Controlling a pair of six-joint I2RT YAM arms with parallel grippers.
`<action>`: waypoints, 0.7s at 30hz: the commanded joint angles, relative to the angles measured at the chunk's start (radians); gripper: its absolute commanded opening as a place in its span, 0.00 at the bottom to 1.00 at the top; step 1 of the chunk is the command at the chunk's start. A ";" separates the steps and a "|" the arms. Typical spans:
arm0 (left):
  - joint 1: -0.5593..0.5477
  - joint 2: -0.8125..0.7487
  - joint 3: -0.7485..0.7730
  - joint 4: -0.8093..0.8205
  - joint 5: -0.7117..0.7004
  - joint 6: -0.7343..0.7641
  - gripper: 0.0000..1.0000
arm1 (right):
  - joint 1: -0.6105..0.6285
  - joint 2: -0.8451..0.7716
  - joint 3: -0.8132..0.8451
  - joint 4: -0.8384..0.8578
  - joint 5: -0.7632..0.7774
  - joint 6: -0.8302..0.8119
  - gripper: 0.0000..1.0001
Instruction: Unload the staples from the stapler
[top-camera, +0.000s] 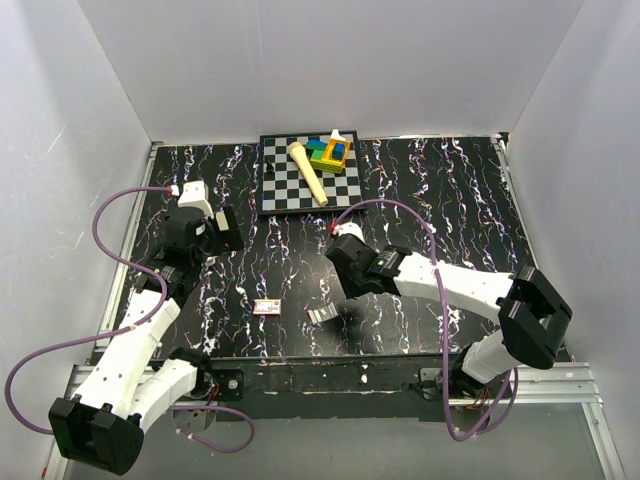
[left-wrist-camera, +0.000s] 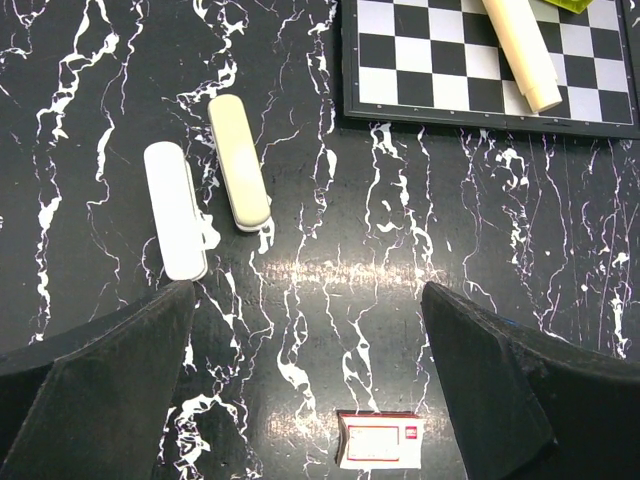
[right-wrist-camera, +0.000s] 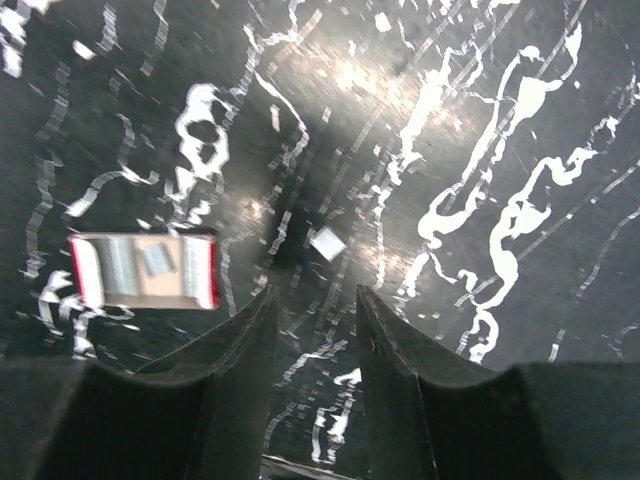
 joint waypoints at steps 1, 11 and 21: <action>0.007 -0.002 0.023 0.006 0.017 -0.003 0.98 | -0.040 -0.031 -0.032 -0.033 -0.082 -0.173 0.45; 0.006 0.015 0.026 0.005 0.035 -0.002 0.98 | -0.100 0.030 -0.043 -0.028 -0.288 -0.408 0.50; 0.007 0.025 0.028 0.005 0.044 0.000 0.98 | -0.118 0.107 0.013 -0.014 -0.323 -0.473 0.52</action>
